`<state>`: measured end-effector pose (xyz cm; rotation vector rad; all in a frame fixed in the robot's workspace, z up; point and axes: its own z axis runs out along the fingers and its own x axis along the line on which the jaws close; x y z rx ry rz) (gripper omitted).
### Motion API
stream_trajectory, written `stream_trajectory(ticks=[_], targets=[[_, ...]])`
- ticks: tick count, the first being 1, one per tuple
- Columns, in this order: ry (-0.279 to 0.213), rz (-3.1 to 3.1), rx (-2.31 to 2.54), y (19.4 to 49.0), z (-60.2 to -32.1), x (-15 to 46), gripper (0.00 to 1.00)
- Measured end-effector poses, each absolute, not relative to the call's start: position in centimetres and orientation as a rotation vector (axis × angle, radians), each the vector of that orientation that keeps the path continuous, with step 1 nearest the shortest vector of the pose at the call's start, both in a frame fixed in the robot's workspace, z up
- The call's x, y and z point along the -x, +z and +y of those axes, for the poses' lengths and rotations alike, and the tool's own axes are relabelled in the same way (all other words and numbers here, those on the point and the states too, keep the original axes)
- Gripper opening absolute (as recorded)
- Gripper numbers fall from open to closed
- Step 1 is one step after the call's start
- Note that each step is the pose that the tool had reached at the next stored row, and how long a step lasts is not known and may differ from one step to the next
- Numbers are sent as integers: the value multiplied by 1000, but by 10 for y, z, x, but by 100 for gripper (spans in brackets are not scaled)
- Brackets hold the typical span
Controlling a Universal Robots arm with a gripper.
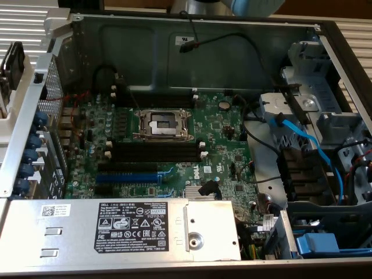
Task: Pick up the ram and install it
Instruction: 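Pick up the ram and move it above insertion slot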
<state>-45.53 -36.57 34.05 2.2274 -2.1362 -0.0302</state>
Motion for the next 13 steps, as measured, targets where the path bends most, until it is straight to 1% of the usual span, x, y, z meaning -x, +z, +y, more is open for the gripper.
stream_trajectory(ticks=[13], targets=[[-54,-2124,-2215,390,-369,417,13]])
